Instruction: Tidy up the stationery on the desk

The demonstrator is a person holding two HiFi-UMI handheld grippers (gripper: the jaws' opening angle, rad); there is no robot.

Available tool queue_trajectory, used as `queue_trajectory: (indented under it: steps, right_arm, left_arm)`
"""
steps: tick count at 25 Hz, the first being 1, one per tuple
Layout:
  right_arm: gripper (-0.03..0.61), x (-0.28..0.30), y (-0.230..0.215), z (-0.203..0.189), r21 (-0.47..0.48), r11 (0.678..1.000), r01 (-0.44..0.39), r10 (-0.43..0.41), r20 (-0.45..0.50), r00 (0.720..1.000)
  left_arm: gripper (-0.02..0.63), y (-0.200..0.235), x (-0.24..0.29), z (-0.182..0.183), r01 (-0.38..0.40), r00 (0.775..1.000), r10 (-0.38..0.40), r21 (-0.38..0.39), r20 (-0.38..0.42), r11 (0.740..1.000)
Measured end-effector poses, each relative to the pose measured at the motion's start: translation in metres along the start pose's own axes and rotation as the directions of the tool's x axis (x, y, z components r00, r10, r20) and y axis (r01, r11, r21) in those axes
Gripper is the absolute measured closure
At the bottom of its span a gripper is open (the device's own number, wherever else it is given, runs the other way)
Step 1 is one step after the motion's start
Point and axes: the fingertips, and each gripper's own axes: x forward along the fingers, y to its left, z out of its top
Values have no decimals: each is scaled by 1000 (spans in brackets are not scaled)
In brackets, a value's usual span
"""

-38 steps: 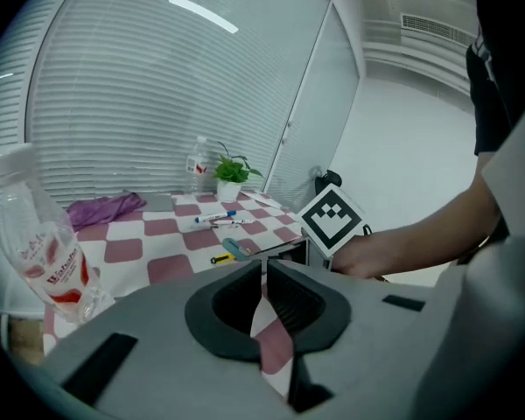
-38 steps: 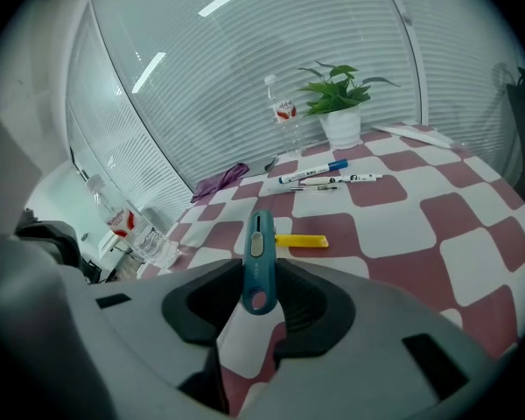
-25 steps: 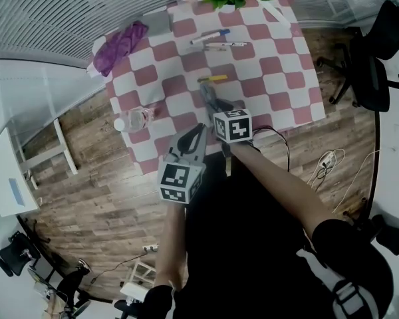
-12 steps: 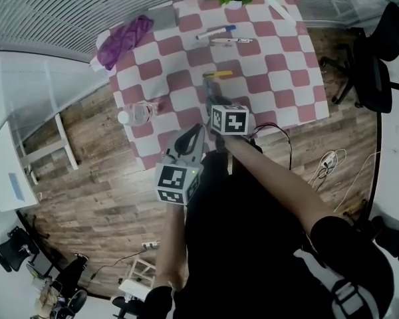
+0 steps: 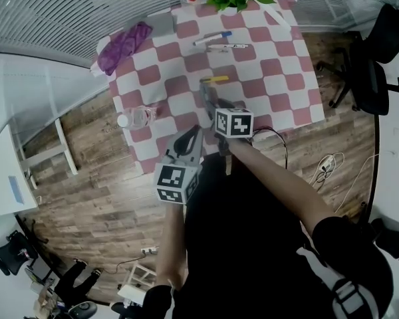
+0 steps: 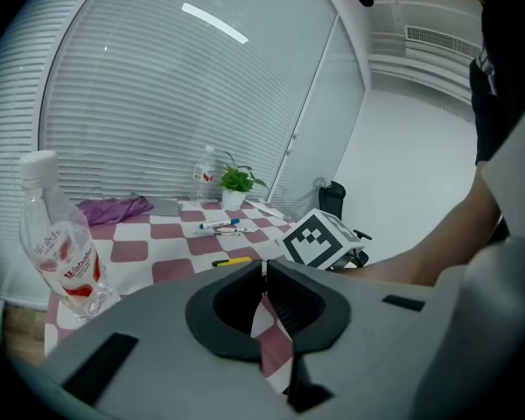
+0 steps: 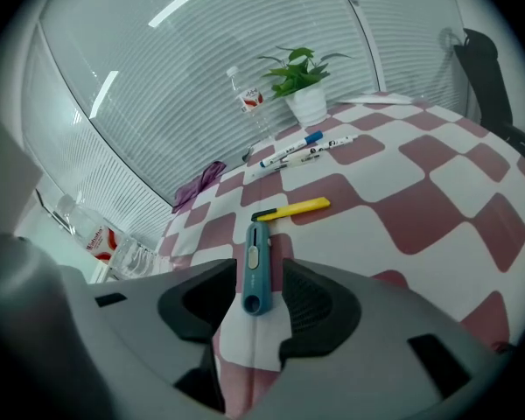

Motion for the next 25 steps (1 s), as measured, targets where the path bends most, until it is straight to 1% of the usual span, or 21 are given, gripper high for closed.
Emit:
queue_trajectory:
  steps: [3,6,9,11,13,14,15,18,19,20,21,25]
  right_arm:
    - [399,-8,-9,15,-60,998,0,1,26,1000]
    - [399,-13,-19,32,-157,988,6,0,40,999]
    - [397,-16,-26,48,-294,956,13,0,46,999]
    - [396,-14,-27,56,-396,918,4,11,36,999]
    - [396,-10,-24,60,-510,860,-21,27,4,1000]
    - [396,-7,-23,61,-571,820,-36,31,-19,999]
    - [396,-4,-22,63,-631,774,-52,33,-41,999]
    - [397,6,-20,69,-782,616,-96,45,-87,995]
    - [397,10,-19,71,-814,569,-114,52,-103,993]
    - [397,14,-19,71,-834,534,-136,58,-125,991]
    - [397,18,-20,71,-843,512,-162,63,-152,986]
    - [422,32,-30,67,-851,462,-250,62,-250,966]
  left_arm:
    - [578,-3,6,5,10,1000,-10,3,7,1000]
    - [578,-6,11,12,10,1000,-10,6,9,1000]
    - [578,-8,16,18,6,1000,-6,3,14,1000]
    - [578,-8,19,22,0,1000,0,3,16,1000]
    - [578,-8,21,26,-9,1000,9,1,19,1000]
    - [578,-8,22,27,-14,1000,14,-2,21,1000]
    - [578,-8,23,28,-21,1000,21,-6,22,1000]
    - [578,-6,27,30,-46,999,47,-22,20,999]
    - [578,-5,28,30,-55,998,56,-26,18,998]
    - [578,-5,29,30,-63,998,64,-30,17,998]
    - [578,-5,30,30,-71,997,72,-34,14,997]
    - [578,-6,34,30,-101,995,101,-43,2,994]
